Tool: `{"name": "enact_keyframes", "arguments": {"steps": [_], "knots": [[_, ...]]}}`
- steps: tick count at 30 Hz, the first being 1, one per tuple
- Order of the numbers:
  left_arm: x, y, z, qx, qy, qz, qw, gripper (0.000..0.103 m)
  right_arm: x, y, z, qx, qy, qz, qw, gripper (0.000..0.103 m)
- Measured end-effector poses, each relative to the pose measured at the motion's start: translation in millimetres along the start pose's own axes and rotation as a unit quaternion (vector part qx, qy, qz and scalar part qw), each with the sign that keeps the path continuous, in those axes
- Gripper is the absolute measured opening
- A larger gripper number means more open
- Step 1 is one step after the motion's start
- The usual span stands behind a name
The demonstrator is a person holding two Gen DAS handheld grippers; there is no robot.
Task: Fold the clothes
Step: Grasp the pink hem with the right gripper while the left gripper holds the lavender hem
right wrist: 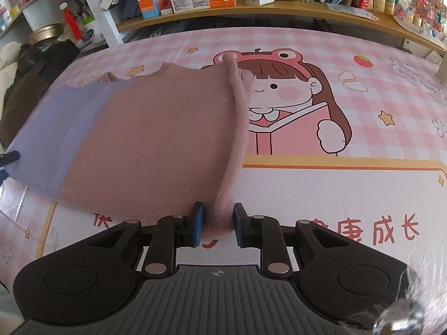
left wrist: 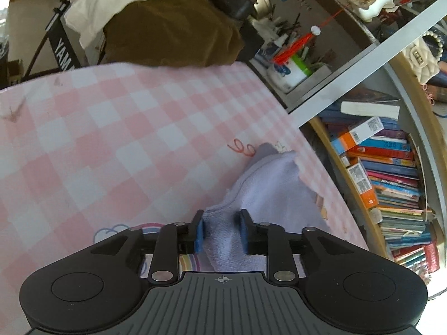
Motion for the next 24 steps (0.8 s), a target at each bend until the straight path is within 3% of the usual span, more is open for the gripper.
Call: {"name": "enact_keyframes", "arguments": {"steps": [10, 21, 24], "knots": [[3, 0, 7, -0.002, -0.052, 0.000, 0.9986, 0.060, 10, 3, 2, 0.005, -0.020, -0.028, 0.999, 0.021], [3, 9, 19, 0.013, -0.069, -0.007, 0.9975, 0.057, 20, 4, 2, 0.006, -0.044, -0.054, 0.998, 0.022], [5, 10, 20, 0.021, -0.066, -0.016, 0.9974, 0.036, 21, 3, 2, 0.005, -0.047, -0.053, 0.997, 0.022]]}}
Point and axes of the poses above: each gripper's, at about its wrist camera, not at the fingertips, and z roughly the way its jaws point, x to its left, y to its top, the point moved 2 cm from there along z, roughly the way its jaws point, and after that the axes turned 5 degrees about -y, right-handed, at the moved point
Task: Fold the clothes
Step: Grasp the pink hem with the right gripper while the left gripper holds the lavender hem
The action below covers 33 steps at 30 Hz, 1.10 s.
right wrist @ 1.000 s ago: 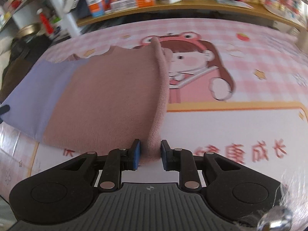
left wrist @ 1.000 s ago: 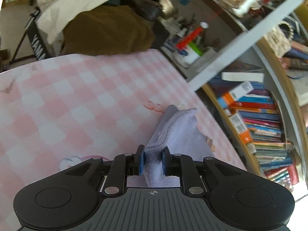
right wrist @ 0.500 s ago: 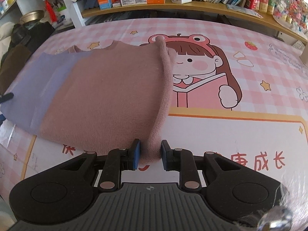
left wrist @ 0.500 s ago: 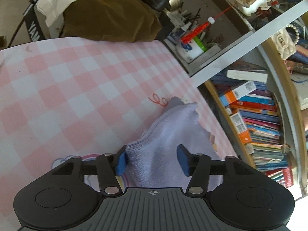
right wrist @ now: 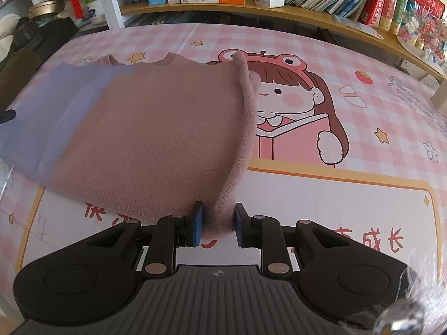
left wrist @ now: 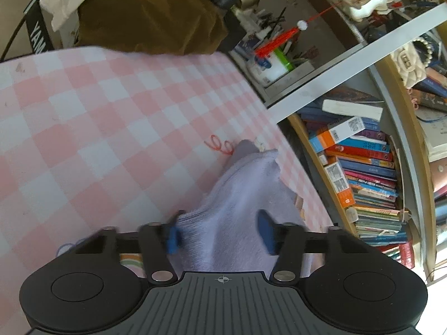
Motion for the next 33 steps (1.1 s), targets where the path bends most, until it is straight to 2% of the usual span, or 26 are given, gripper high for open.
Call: {"name": "enact_keyframes", "arguments": {"steps": [1, 2, 4, 7, 11, 13, 18, 21, 25, 28, 30, 31, 32, 33], "knots": [[-1, 0, -2, -0.002, -0.006, -0.001, 1.0000, 0.031, 0, 0, 0, 0.000, -0.001, 0.000, 1.000, 0.022], [-4, 0, -6, -0.006, -0.023, 0.001, 0.9997, 0.031, 1, 0, 0, 0.000, -0.002, 0.000, 1.000, 0.022], [-13, 0, -18, -0.017, -0.100, 0.009, 0.9948, 0.032, 1, 0, 0, 0.001, -0.003, 0.001, 1.000, 0.022], [-13, 0, -15, -0.010, -0.116, 0.018, 0.9930, 0.035, 2, 1, 1, 0.002, -0.005, 0.002, 1.000, 0.022], [2, 0, -8, 0.000, -0.076, -0.014, 0.9970, 0.036, 3, 1, 1, 0.003, -0.006, -0.002, 1.000, 0.022], [4, -1, -6, 0.003, -0.066, -0.016, 0.9977, 0.044, 3, 1, 1, 0.003, -0.007, -0.004, 1.000, 0.022], [7, -9, 6, 0.014, -0.050, -0.026, 0.9983, 0.047, 3, 2, 1, 0.003, -0.006, -0.008, 1.000, 0.022], [6, -11, 10, 0.012, -0.052, -0.026, 0.9982, 0.044, 2, 1, 1, 0.002, -0.004, -0.009, 1.000, 0.022], [6, -11, 12, 0.009, -0.038, -0.024, 0.9989, 0.025, 1, 0, 1, -0.003, 0.003, -0.012, 1.000, 0.022], [2, -12, 10, 0.004, -0.029, -0.014, 0.9995, 0.021, -1, -1, 1, -0.008, 0.009, -0.014, 1.000, 0.022], [-6, -13, 6, -0.004, -0.027, -0.002, 0.9996, 0.021, -3, -2, 0, -0.012, 0.005, -0.014, 1.000, 0.029], [-10, -14, 4, -0.008, -0.026, 0.004, 0.9996, 0.021, -5, -2, 0, -0.015, -0.001, -0.013, 1.000, 0.040], [-14, -14, 2, -0.012, -0.025, 0.010, 0.9995, 0.021, -7, -3, -2, -0.018, -0.003, -0.012, 1.000, 0.046], [-18, -15, 0, -0.017, -0.025, 0.016, 0.9994, 0.021, -9, -4, -3, -0.021, 0.002, -0.014, 1.000, 0.047]]}}
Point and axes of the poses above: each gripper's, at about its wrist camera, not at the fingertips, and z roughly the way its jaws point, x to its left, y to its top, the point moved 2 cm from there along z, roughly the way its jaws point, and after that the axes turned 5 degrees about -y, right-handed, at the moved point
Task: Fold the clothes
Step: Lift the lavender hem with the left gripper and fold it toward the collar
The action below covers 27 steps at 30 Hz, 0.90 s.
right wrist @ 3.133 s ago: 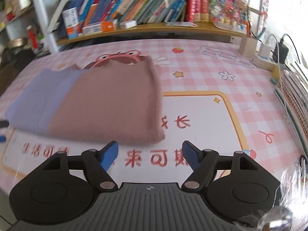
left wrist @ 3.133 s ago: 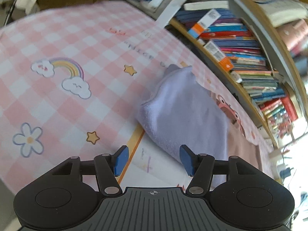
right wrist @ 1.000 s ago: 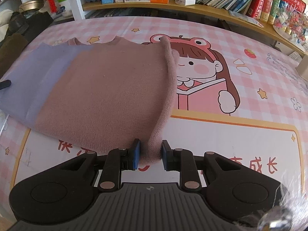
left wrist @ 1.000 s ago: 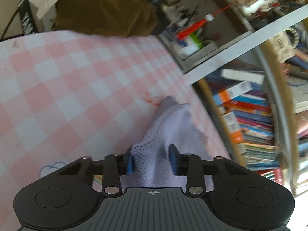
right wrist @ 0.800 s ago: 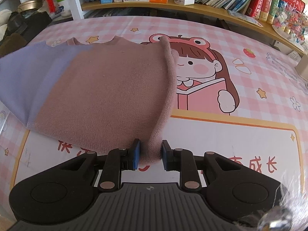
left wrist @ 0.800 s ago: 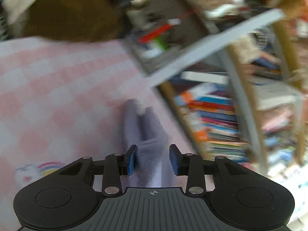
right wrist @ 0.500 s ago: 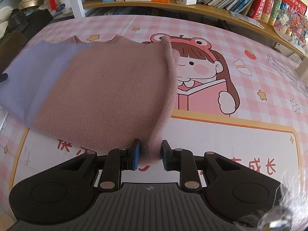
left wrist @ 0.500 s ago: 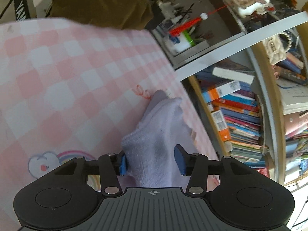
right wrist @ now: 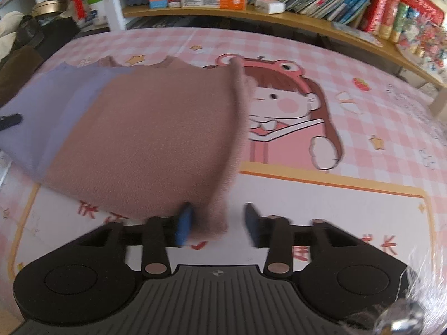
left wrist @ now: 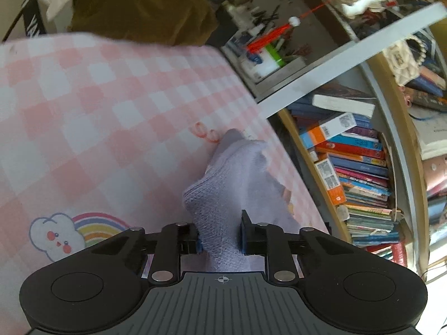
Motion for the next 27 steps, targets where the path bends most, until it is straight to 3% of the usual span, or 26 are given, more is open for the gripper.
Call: {"name": "enact_keyframes", "arguments": {"steps": [8, 13, 27], "knots": [[-49, -6, -6, -0.020, 0.010, 0.072, 0.9972, 0.020, -11, -9, -11, -0.015, 0.068, -0.037, 0.997, 0.064], [-89, -12, -10, -0.030, 0.010, 0.131, 0.9908, 0.019, -17, -12, -9, -0.015, 0.099, -0.058, 0.993, 0.065], [-202, -69, -3, -0.033, 0.023, 0.310, 0.9498, 0.019, -38, -16, -14, -0.036, 0.162, -0.089, 0.982, 0.068]]}}
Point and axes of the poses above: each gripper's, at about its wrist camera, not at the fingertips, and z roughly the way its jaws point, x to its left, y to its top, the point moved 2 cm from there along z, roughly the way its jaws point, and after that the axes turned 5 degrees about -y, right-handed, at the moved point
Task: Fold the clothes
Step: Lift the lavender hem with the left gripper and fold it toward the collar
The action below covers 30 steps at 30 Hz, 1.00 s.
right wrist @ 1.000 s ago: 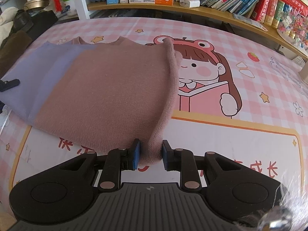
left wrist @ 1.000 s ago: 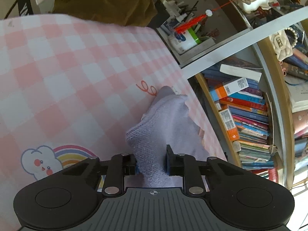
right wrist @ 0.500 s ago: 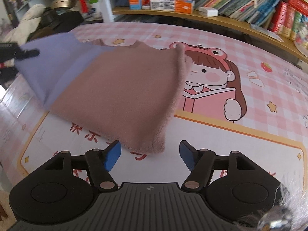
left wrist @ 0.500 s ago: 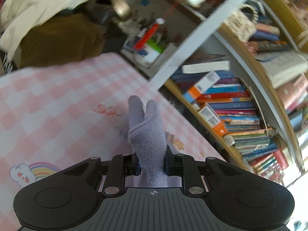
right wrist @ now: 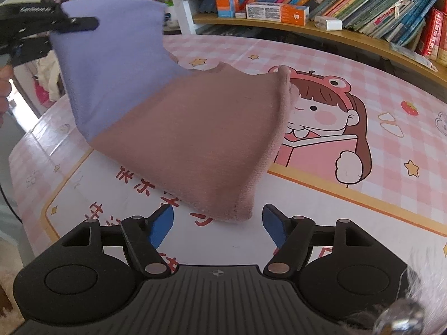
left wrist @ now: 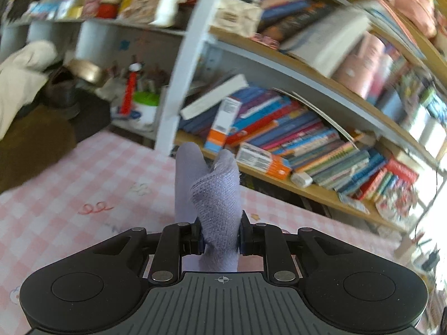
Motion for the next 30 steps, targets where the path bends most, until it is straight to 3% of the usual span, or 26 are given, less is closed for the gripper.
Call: {"name": "enact_keyframes", "arguments": {"steps": [10, 15, 17, 20, 22, 24, 26, 29, 30], "knots": [[-82, -28, 21, 0.037, 0.014, 0.111, 0.9930, 0.020, -24, -14, -17, -0.017, 0.013, 0.001, 1.000, 0.069], [-120, -79, 41, 0.088, 0.019, 0.185, 0.9787, 0.022, -43, -25, -24, -0.016, 0.007, 0.018, 1.000, 0.069], [-132, -100, 50, 0.113, 0.013, 0.212, 0.9705, 0.028, -50, -29, -27, -0.015, 0.004, 0.023, 1.000, 0.069], [-146, -128, 65, 0.173, -0.008, 0.235, 0.9563, 0.051, -57, -35, -30, -0.013, 0.001, 0.028, 1.000, 0.069], [-151, -139, 66, 0.189, -0.016, 0.246, 0.9505, 0.069, -61, -39, -33, -0.013, -0.001, 0.031, 0.999, 0.069], [-153, -147, 63, 0.194, -0.025, 0.252, 0.9478, 0.071, -65, -41, -34, -0.012, -0.002, 0.035, 0.999, 0.069], [-150, -142, 54, 0.189, -0.042, 0.236, 0.9522, 0.071, -68, -43, -35, -0.012, -0.002, 0.041, 0.999, 0.069], [-136, -117, 25, 0.150, -0.093, 0.176, 0.9684, 0.071, -71, -43, -36, -0.012, 0.001, 0.050, 0.999, 0.069], [-127, -109, 16, 0.132, -0.095, 0.158, 0.9739, 0.071, -72, -41, -37, -0.013, 0.002, 0.053, 0.999, 0.069]]}}
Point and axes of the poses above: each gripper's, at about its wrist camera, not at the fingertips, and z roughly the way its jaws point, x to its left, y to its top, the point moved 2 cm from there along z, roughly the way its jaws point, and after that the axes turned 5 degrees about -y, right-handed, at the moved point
